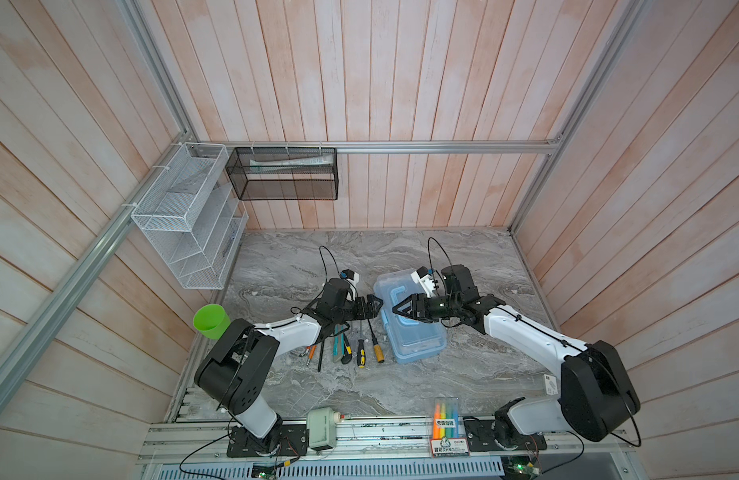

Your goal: Pack the tool kit

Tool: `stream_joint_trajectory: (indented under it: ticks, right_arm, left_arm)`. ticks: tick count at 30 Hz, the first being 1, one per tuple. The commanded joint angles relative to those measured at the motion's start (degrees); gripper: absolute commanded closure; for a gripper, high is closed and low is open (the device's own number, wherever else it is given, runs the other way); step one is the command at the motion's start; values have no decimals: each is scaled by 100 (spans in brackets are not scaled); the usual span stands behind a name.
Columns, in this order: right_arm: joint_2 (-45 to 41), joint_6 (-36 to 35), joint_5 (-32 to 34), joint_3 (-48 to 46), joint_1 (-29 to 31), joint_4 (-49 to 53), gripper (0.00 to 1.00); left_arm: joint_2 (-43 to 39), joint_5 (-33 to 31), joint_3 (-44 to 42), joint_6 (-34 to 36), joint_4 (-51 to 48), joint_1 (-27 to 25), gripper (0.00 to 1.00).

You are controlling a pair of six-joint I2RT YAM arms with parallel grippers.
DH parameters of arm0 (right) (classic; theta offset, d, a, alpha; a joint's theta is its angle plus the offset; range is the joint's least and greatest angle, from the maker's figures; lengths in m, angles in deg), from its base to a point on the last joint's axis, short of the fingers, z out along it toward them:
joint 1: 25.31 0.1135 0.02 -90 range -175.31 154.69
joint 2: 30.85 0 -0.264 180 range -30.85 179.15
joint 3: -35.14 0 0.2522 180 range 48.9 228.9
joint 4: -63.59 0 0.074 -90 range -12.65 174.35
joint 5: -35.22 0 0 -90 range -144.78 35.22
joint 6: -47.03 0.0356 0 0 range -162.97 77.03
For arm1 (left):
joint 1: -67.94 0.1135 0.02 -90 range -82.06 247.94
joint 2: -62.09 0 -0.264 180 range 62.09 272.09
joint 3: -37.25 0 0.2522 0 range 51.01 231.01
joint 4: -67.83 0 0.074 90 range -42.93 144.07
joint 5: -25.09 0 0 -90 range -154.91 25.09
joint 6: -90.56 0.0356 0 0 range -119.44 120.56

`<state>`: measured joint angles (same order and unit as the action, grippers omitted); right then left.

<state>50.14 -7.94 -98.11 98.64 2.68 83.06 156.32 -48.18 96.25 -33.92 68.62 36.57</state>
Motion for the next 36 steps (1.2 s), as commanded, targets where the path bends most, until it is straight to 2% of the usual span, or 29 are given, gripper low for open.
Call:
stream_joint_trajectory:
  ticks: [1,7,13,15,17,19,21,24,27,31,36]
  right_arm:
    - [55,192,-716,68,66,-608,40]
    - [80,342,-1069,230,12,-1011,42]
    - [-278,764,-1251,-149,-414,-1614,46]
    - [-486,695,-942,-153,-545,-1233,48]
    - [-600,192,-395,83,-552,-345,49]
    - [-611,-125,150,379,-540,529,44]
    - [-571,-174,943,680,-428,1320,40]
    - [-380,-138,1601,1147,-136,2156,35]
    - [-218,135,1798,1351,83,2425,34]
    - [-164,402,2001,1354,291,2267,33]
    - [92,453,2008,1372,369,2138,32]
  left_arm:
    - [86,193,223,91,135,-101,6]
    - [47,188,218,117,158,-106,6]
    - [-49,91,210,74,-39,-106,6]
    - [-138,20,126,38,-91,-112,6]
    - [-251,-48,22,4,-135,-110,6]
    - [-338,-89,-85,-6,-192,-114,6]
    - [-432,-88,-179,42,-280,-123,6]
    - [-601,-363,-305,192,-573,-184,6]
    - [-734,-437,-465,257,-684,-185,6]
    - [-792,-326,-655,207,-570,-185,6]
    - [-811,-265,-718,246,-400,-253,6]
